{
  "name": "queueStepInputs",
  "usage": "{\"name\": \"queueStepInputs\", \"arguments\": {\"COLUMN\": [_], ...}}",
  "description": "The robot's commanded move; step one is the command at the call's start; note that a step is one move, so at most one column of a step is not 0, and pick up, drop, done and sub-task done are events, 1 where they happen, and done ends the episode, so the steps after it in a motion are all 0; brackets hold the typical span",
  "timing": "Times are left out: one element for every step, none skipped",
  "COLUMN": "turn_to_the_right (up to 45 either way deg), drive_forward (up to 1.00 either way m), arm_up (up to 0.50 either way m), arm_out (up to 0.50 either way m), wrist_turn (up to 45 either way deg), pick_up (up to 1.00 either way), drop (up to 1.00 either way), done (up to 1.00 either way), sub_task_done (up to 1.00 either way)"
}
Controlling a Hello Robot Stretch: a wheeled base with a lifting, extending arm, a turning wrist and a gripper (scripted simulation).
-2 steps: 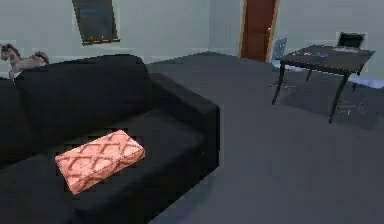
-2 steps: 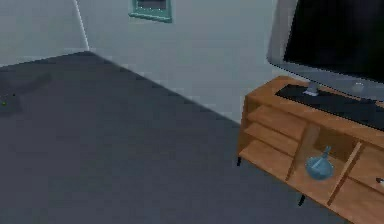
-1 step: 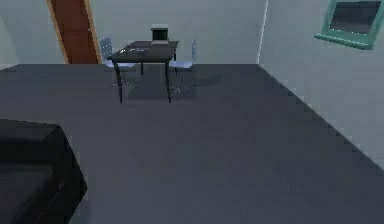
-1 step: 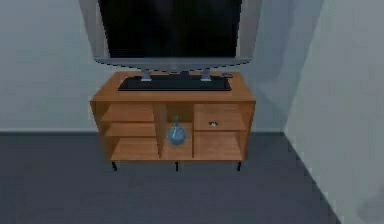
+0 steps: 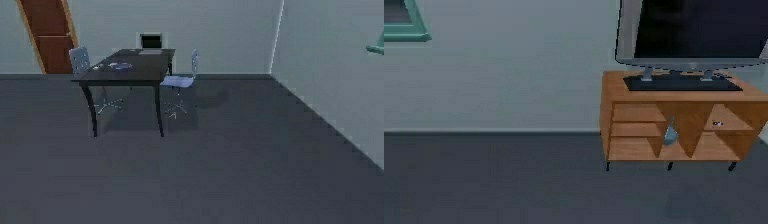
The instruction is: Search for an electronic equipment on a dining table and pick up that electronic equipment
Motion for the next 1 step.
{"name": "queueStepInputs", "arguments": {"turn_to_the_right": [0.0], "drive_forward": [1.0], "arm_up": [0.0], "arm_out": [0.0], "wrist_turn": [0.0], "pick_up": [0.0], "drop": [0.0], "done": [0.0], "sub_task_done": [0.0]}}
